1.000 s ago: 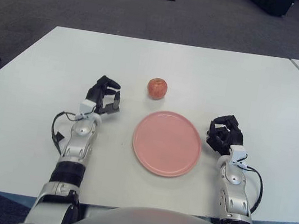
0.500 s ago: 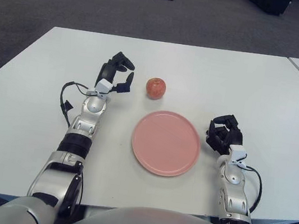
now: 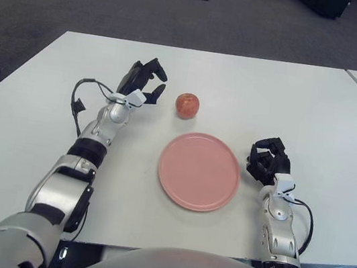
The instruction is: Put the apple into the plate.
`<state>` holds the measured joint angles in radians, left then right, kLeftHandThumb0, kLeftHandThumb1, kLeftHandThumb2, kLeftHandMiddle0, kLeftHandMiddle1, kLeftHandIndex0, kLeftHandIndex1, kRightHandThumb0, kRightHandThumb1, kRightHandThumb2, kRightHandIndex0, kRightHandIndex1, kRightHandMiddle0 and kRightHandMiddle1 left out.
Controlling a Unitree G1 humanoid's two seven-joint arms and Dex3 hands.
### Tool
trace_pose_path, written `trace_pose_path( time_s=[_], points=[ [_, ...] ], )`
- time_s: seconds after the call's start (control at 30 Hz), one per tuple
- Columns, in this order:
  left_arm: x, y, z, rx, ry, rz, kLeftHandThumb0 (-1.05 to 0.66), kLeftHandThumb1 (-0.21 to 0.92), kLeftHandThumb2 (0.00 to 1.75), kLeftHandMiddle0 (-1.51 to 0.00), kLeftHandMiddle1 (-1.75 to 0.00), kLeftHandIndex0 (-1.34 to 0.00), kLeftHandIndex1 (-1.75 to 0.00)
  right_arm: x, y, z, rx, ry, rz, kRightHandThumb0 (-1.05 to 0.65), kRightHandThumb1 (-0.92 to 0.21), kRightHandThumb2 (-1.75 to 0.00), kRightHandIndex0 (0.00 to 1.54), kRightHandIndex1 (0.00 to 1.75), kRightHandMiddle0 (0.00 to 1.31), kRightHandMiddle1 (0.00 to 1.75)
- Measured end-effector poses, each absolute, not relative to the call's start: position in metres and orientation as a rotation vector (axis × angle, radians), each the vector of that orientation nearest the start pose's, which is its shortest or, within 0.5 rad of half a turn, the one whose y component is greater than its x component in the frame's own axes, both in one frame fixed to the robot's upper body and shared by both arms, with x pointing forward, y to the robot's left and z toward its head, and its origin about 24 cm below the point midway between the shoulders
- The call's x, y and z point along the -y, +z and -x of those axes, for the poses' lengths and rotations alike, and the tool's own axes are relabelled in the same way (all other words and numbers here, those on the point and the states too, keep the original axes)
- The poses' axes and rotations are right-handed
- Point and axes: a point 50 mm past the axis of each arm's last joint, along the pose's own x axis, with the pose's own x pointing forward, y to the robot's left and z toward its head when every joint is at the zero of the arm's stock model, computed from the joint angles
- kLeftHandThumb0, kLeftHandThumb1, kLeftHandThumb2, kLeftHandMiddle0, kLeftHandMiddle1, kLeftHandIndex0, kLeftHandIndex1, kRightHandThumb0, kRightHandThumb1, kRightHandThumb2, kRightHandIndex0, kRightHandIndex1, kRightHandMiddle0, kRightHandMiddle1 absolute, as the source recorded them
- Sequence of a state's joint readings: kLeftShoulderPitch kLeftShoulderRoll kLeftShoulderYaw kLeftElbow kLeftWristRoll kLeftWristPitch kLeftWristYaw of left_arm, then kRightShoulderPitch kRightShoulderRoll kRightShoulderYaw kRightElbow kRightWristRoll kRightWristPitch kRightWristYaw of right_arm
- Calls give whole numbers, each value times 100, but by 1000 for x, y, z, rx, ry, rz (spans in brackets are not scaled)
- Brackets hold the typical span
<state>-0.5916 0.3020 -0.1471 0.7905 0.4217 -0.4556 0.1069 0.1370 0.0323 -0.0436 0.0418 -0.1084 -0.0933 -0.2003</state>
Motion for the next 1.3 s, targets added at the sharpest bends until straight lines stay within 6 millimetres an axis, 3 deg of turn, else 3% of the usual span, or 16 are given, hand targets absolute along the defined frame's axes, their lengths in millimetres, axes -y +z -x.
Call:
trace_pose_path(
  time_s=[0.07, 0.2, 0.6, 0.8, 1.3],
  points=[
    [-157, 75, -353, 263, -246, -796, -66, 71, 93, -3, -117, -3, -131, 171, 10, -221, -77, -270, 89, -40, -60, -97, 60, 155, 39, 175],
    [-154, 74, -356, 252, -304, -859, -78, 67, 90, -1, -89, -1, -106, 171, 10, -221, -76, -270, 89, -40, -60, -97, 60, 155, 39, 175],
    [-142, 68, -362, 225, -442, -983, -95, 66, 78, 0, -16, 0, -27, 171, 10, -221, -74, -271, 89, -40, -61, -96, 60, 155, 39, 175],
    [-139, 67, -364, 214, -479, -1003, -98, 64, 78, 0, -2, 0, -3, 172, 10, -221, -74, -272, 90, -40, -61, -95, 59, 155, 38, 175],
    [-127, 58, -364, 161, -565, -996, -95, 58, 80, 0, 0, 0, 0, 172, 10, -221, -74, -274, 91, -39, -62, -95, 59, 155, 38, 175]
  ],
)
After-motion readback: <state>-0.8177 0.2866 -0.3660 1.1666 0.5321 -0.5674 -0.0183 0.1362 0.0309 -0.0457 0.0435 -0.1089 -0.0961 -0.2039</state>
